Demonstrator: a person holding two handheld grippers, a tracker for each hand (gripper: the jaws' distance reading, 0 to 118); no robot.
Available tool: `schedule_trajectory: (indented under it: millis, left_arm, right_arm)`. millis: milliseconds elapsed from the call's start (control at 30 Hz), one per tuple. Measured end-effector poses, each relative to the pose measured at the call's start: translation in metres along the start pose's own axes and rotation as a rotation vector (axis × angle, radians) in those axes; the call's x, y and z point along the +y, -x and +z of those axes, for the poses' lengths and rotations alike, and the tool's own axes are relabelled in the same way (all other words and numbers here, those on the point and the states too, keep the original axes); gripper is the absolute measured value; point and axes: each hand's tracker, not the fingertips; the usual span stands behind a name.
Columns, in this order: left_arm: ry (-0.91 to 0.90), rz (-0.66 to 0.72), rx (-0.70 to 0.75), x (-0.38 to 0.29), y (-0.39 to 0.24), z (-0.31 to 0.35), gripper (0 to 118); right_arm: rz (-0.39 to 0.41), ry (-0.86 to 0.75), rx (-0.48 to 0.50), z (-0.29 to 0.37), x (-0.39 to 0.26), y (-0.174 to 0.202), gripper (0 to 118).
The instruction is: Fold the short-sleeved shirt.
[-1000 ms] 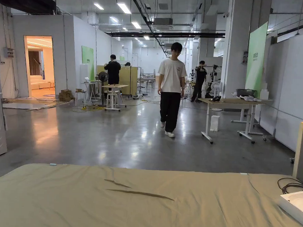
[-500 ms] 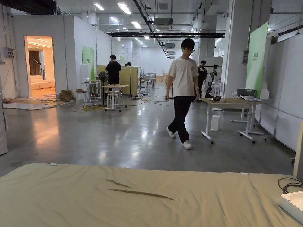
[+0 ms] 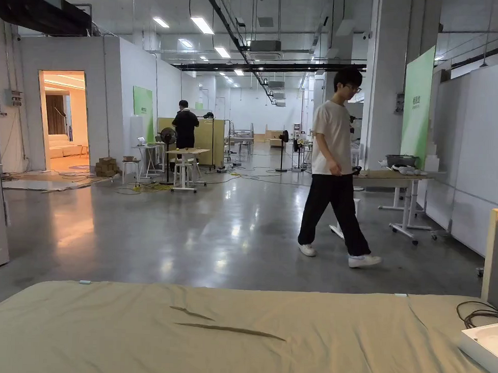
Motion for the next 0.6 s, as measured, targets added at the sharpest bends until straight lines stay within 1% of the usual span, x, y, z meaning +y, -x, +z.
schedule_trajectory:
  millis: [300, 367, 400, 500, 567, 600]
  left_arm:
    - [0.005, 0.006, -0.002, -0.001, 0.0, 0.002, 105]
    - [0.007, 0.016, -0.004, -0.001, 0.0, 0.001, 105]
    - [0.008, 0.02, -0.005, -0.001, 0.001, 0.001, 105]
    - [0.01, 0.023, -0.01, -0.001, 0.0, 0.0, 105]
    - [0.008, 0.018, -0.019, -0.001, -0.001, 0.0, 105]
    - [0.004, 0.016, -0.026, 0.0, -0.002, 0.0, 105]
  right_arm:
    - [-0.02, 0.006, 0.004, 0.0, 0.002, -0.004, 118]
    - [-0.033, 0.018, 0.027, -0.001, 0.003, -0.006, 118]
    - [-0.056, 0.03, 0.029, -0.003, 0.004, -0.005, 118]
    - [-0.183, 0.138, 0.019, -0.012, 0.009, -0.003, 118]
    - [-0.258, 0.212, -0.038, -0.018, 0.01, 0.0, 118]
    - [-0.283, 0.233, -0.051, -0.021, 0.009, 0.002, 118]
